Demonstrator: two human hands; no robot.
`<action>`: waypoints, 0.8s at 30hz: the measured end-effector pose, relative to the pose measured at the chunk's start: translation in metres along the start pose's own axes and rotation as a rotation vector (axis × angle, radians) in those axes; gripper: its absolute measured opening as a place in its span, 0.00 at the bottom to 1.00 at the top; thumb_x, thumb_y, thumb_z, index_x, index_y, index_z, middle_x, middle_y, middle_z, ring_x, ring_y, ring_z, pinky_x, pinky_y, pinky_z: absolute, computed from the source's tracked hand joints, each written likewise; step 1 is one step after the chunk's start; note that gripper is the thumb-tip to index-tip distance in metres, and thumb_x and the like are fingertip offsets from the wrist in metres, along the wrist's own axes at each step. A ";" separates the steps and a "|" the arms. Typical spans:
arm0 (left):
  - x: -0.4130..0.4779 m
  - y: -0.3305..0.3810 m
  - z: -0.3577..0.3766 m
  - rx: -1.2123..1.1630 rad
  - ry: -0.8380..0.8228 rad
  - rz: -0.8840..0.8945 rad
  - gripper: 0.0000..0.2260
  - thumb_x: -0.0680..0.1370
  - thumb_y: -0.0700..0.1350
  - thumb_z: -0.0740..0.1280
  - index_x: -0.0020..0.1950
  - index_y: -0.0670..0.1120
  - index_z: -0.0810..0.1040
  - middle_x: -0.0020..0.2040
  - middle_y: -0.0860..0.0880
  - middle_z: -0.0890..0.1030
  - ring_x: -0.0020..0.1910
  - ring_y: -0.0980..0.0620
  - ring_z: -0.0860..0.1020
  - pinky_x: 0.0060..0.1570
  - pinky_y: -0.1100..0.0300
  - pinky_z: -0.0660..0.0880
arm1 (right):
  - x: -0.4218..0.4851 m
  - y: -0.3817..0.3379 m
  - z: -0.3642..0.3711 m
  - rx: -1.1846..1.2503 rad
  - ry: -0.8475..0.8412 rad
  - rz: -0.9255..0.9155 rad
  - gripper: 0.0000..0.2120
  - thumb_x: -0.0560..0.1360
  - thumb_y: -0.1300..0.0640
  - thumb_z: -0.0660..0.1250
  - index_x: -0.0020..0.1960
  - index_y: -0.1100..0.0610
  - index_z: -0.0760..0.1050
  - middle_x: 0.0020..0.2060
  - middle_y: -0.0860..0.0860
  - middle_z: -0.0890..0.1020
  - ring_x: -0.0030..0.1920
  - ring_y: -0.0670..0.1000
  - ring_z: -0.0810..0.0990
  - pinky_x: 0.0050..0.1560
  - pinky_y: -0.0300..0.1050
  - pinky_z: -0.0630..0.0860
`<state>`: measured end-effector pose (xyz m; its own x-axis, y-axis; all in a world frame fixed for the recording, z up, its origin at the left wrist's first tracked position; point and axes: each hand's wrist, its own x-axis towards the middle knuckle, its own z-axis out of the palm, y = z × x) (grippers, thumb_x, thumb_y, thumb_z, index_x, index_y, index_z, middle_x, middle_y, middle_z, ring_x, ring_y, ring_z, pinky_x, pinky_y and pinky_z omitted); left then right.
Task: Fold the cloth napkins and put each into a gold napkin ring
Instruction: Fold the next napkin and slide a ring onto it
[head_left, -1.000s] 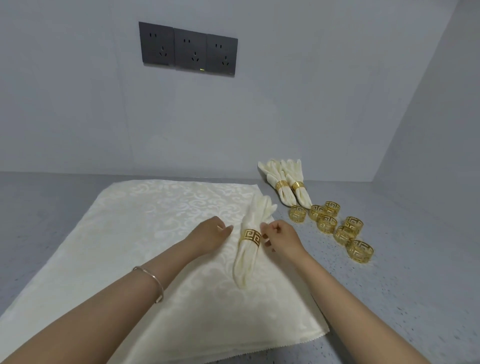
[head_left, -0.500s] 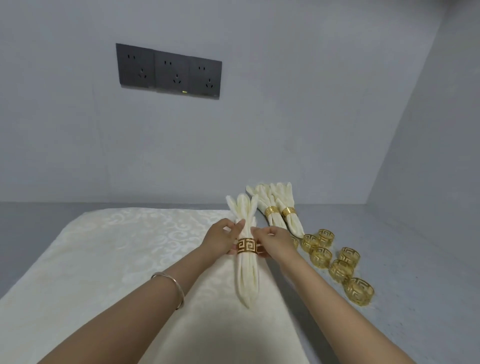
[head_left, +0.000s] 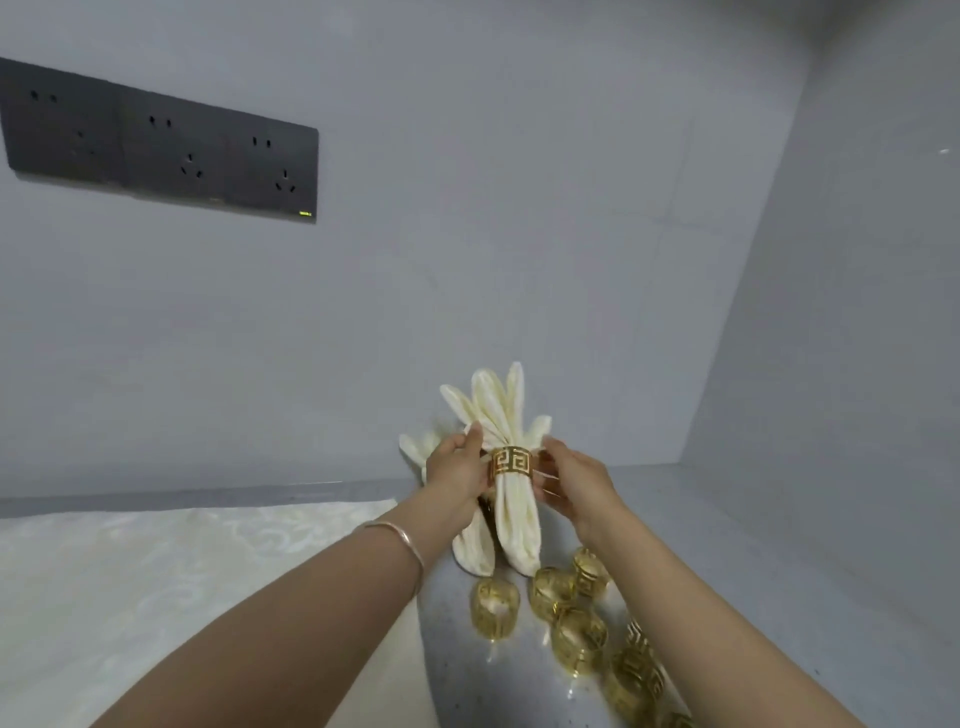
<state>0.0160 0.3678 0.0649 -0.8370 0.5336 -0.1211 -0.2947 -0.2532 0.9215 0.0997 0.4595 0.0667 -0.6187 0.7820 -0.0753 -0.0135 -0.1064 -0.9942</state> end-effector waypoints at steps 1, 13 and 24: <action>0.008 -0.004 0.007 0.019 0.003 0.005 0.10 0.81 0.47 0.62 0.49 0.41 0.71 0.31 0.45 0.70 0.12 0.60 0.65 0.14 0.70 0.61 | 0.007 0.002 -0.006 -0.076 -0.047 -0.018 0.12 0.75 0.51 0.69 0.49 0.60 0.78 0.41 0.52 0.83 0.41 0.50 0.81 0.45 0.42 0.78; 0.075 -0.087 -0.018 1.551 -0.254 0.619 0.26 0.83 0.57 0.50 0.78 0.49 0.53 0.79 0.51 0.53 0.77 0.50 0.50 0.75 0.53 0.45 | 0.090 0.047 -0.047 -0.341 0.109 0.013 0.21 0.70 0.57 0.75 0.58 0.61 0.72 0.50 0.55 0.79 0.49 0.53 0.78 0.46 0.44 0.73; 0.070 -0.093 -0.025 1.553 -0.260 0.660 0.27 0.82 0.59 0.48 0.79 0.52 0.48 0.79 0.53 0.47 0.78 0.53 0.43 0.75 0.52 0.38 | 0.093 0.067 -0.041 -0.555 0.031 0.019 0.34 0.69 0.51 0.75 0.68 0.61 0.63 0.65 0.56 0.73 0.63 0.54 0.73 0.58 0.44 0.70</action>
<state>-0.0268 0.4083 -0.0390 -0.4858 0.8158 0.3137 0.8691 0.4127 0.2726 0.0737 0.5499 -0.0102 -0.5911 0.8019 -0.0872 0.4186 0.2125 -0.8830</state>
